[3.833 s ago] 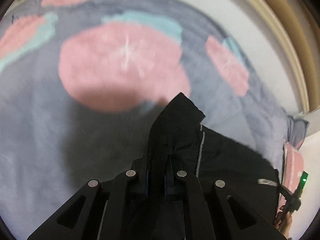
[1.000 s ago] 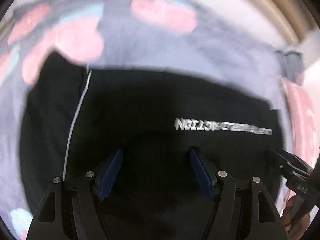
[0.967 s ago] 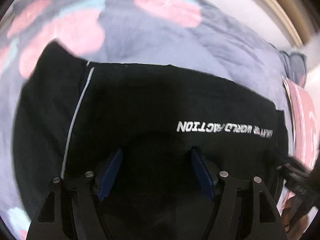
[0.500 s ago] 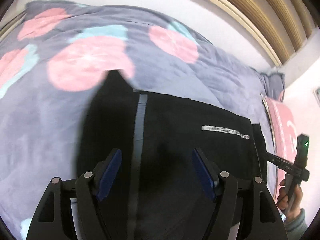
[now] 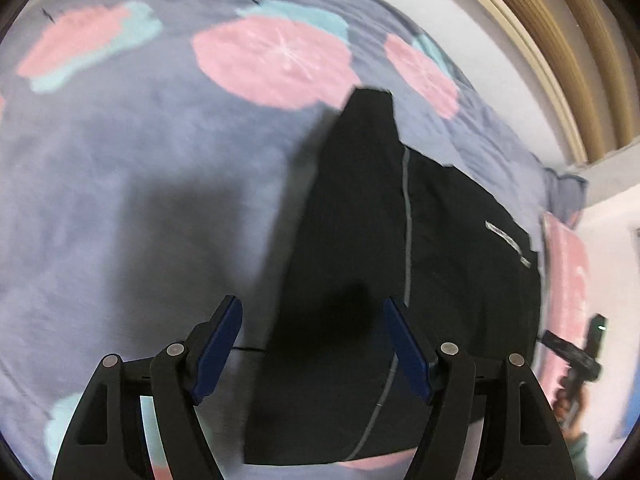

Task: Fold large clothes

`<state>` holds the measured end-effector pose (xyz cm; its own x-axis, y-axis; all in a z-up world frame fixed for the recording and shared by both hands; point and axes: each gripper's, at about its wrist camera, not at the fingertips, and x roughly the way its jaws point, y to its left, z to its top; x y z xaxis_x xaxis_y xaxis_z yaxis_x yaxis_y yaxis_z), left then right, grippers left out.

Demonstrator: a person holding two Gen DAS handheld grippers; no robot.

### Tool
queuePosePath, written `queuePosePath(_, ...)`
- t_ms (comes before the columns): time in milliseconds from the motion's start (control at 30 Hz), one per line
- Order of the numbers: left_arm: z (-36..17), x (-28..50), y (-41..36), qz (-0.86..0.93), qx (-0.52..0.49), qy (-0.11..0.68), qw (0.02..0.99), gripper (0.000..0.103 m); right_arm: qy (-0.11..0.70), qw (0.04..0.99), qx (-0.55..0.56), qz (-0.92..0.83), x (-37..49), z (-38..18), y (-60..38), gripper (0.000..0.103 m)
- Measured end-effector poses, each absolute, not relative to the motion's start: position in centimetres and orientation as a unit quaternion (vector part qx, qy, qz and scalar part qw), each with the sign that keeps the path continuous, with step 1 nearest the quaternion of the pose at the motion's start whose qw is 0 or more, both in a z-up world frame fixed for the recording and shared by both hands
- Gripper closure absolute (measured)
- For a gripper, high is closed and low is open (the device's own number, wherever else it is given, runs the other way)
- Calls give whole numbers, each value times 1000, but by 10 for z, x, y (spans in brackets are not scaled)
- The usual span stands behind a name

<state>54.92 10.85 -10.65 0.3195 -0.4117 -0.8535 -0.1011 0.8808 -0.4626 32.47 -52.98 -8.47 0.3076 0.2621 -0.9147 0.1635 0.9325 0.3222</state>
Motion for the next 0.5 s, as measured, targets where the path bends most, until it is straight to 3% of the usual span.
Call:
queuePosePath(267, -143, 554, 100, -112, -243, 599, 754, 29, 604, 756, 243, 74, 323, -123, -538, 26)
queuePosePath(400, -158, 560, 104, -110, -265, 589, 755, 29, 604, 748, 266, 69, 330, -140, -543, 16)
queuePosePath(500, -166, 567, 98, -119, -265, 595, 749, 29, 598, 740, 295, 82, 337, -150, -548, 16)
